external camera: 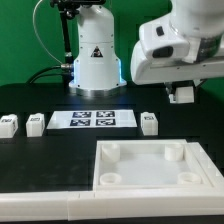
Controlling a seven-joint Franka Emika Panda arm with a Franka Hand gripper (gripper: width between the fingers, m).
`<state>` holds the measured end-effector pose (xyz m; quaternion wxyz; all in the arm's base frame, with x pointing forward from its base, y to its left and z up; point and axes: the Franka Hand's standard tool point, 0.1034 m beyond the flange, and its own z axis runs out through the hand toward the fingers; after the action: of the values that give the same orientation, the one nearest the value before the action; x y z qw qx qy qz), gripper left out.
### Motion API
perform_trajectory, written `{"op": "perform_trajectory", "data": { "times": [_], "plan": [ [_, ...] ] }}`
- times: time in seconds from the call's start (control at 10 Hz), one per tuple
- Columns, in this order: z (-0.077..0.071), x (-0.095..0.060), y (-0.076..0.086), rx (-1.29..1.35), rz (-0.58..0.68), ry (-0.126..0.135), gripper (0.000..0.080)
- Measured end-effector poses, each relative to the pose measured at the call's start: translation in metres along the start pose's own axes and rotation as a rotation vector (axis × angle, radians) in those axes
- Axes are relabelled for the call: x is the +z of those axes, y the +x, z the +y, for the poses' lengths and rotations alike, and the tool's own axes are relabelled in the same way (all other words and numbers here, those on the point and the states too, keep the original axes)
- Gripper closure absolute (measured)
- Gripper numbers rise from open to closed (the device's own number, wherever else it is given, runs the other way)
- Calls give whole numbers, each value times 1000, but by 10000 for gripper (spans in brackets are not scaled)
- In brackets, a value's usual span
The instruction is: Assemble one leg
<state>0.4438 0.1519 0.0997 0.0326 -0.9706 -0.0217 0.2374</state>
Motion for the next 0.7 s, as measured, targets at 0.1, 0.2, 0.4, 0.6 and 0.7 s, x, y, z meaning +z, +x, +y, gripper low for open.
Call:
{"op": "perform_trajectory", "data": {
  "times": [0.1,0.2,0.4,0.6,0.7],
  "plan": [
    [9,-20,20,-58,99,5,508],
    [24,-52,34,-100,177,-5,508],
    [33,-108,57,-131,344,-17,508],
    [26,-117,63,-143,512,-17,508],
    [29,-118,64,-142,634,-19,508]
  ]
}}
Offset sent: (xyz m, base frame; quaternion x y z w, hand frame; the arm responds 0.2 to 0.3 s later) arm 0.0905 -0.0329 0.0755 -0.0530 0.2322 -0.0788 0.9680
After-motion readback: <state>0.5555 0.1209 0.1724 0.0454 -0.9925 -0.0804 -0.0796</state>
